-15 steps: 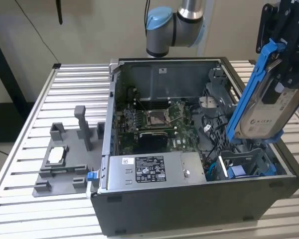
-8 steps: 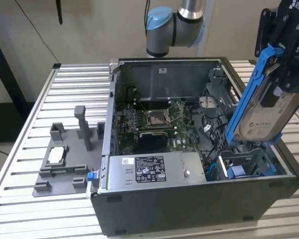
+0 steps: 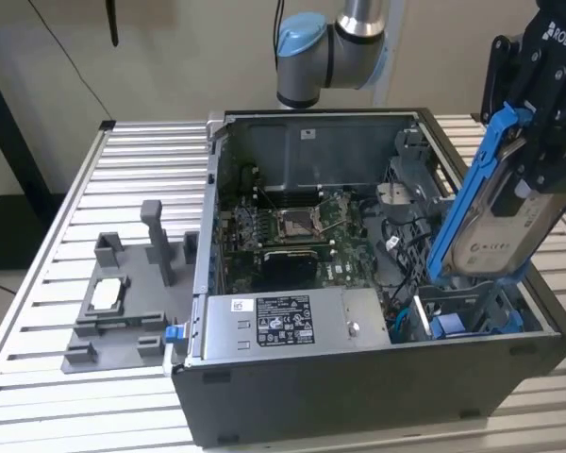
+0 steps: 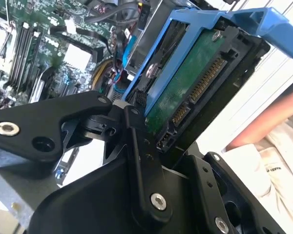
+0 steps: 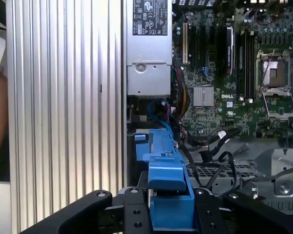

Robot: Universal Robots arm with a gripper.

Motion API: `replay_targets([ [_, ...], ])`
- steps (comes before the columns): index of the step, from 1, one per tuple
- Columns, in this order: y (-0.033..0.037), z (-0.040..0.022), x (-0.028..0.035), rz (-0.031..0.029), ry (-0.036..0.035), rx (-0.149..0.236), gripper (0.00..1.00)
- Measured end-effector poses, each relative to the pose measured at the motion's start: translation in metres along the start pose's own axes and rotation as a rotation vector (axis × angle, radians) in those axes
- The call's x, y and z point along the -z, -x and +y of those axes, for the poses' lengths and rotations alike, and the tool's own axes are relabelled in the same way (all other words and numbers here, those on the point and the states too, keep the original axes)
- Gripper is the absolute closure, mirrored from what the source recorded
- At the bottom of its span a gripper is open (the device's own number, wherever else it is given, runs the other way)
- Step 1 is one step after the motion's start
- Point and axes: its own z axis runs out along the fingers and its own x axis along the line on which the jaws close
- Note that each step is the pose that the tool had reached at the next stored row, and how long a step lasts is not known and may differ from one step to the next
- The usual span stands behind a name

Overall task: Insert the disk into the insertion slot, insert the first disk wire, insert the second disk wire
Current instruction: 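Insert the disk into the insertion slot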

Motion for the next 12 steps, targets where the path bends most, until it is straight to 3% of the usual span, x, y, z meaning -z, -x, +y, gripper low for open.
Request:
replay_targets([
  [12,0.0002,-0.0073,-0.0215,0.0002,0.0000,0.004,0.67],
])
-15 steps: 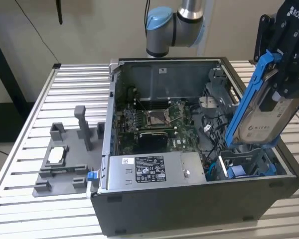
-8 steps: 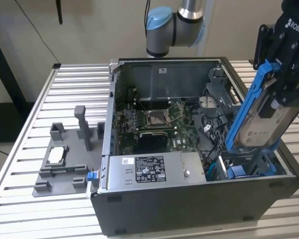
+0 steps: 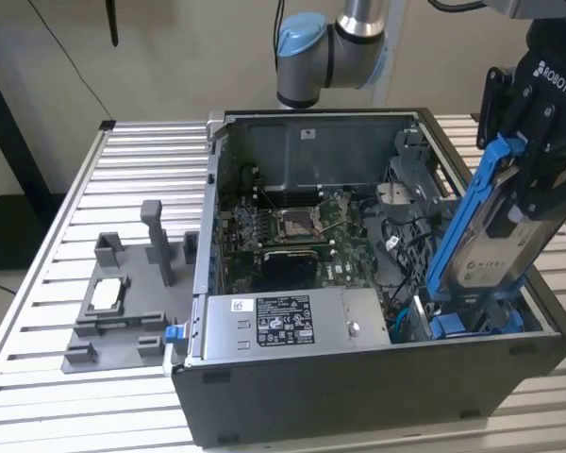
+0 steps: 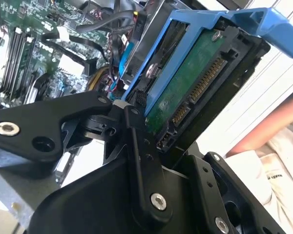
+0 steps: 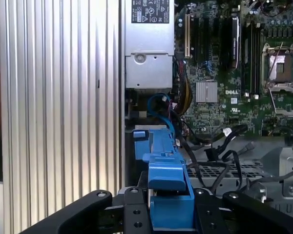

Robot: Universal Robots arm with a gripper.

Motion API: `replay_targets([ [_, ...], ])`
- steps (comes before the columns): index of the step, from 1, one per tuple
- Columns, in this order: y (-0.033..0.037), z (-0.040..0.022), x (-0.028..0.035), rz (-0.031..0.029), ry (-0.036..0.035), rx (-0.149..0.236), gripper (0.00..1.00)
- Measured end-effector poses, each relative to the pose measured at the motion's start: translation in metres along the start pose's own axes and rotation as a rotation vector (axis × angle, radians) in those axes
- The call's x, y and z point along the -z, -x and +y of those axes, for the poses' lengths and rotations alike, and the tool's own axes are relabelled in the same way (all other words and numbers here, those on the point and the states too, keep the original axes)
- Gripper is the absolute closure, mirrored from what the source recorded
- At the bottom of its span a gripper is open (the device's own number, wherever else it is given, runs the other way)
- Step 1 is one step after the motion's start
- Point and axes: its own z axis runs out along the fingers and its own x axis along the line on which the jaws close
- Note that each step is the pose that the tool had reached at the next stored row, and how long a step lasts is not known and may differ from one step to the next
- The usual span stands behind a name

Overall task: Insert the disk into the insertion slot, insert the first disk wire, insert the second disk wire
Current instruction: 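Insert the disk into the insertion slot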

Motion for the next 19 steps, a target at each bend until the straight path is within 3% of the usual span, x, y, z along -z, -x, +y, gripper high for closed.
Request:
replay_targets([
  [19,0.0003,-0.0062,-0.0292,-0.0077,-0.0001,0.019,0.67],
])
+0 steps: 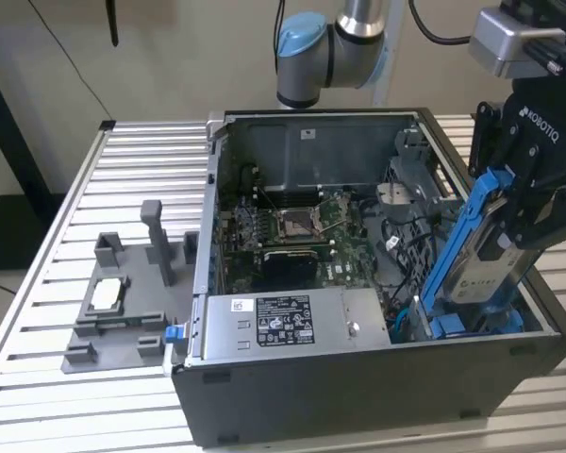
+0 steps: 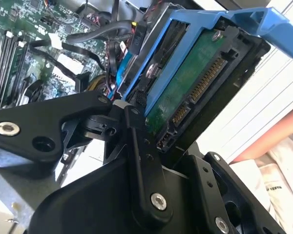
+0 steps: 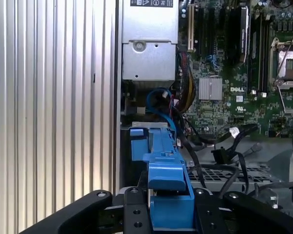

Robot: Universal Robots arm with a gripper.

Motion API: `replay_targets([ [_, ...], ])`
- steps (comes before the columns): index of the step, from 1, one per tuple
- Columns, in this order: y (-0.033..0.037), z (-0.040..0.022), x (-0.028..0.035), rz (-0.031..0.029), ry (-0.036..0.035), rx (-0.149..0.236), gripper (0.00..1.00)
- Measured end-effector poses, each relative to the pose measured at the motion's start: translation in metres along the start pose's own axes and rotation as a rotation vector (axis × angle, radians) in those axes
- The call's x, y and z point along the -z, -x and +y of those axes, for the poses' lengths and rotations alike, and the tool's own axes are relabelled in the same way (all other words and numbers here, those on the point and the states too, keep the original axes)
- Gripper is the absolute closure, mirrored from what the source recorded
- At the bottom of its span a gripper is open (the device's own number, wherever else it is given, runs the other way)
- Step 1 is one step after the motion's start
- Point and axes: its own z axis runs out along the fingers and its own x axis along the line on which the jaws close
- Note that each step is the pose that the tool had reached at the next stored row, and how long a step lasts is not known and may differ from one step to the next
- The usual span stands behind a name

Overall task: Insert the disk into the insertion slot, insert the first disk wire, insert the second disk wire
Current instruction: 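Insert the disk into the insertion slot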

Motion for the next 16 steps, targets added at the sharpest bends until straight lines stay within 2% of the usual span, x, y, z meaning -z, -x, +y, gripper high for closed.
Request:
replay_targets([
  [16,-0.0001,-0.0013,-0.0292,-0.0003,0.0000,0.000,0.67],
])
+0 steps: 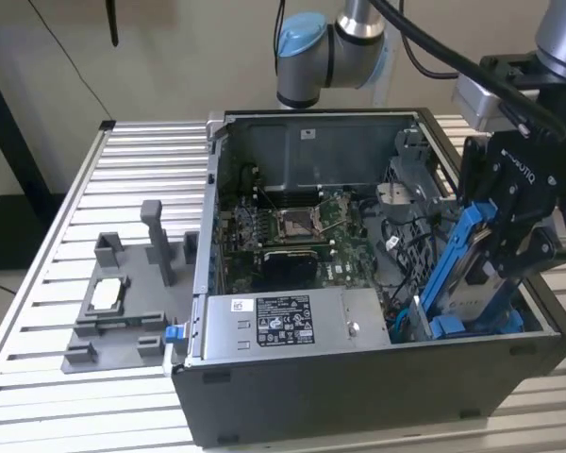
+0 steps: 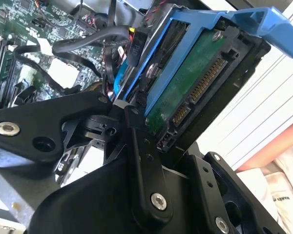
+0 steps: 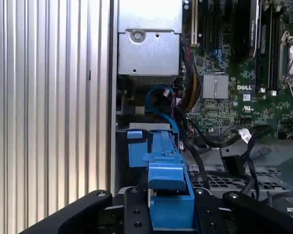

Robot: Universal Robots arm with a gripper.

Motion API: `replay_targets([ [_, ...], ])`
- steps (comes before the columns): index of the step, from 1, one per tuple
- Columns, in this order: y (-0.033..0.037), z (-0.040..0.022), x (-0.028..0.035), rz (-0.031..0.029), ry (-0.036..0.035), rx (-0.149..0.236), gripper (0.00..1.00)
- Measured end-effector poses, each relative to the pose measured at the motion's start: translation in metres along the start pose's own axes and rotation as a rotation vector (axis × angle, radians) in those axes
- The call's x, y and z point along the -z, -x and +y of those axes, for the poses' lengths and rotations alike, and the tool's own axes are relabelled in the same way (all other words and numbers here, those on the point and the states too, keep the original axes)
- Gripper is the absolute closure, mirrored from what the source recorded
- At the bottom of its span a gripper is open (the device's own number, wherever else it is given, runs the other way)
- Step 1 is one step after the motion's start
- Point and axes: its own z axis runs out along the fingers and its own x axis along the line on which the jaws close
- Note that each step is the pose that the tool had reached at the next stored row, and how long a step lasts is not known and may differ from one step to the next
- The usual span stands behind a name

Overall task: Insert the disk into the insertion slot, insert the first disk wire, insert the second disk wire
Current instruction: 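Insert the disk into the insertion slot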

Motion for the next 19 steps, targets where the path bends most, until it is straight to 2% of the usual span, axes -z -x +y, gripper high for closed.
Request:
replay_targets([
  [6,-0.0001,-0.0004,-0.0107,0.0000,0.0000,0.000,0.67],
  [14,-0.0001,-0.0004,-0.0115,0.0002,0.0001,0.000,0.67],
  [15,-0.0001,-0.0004,-0.0115,0.0000,0.0000,0.000,0.66],
  [16,-0.0001,-0.0004,-0.0114,-0.0001,0.0001,0.000,0.59],
  [19,-0.0001,-0.0004,-0.0111,-0.0001,0.0000,0.000,0.59],
])
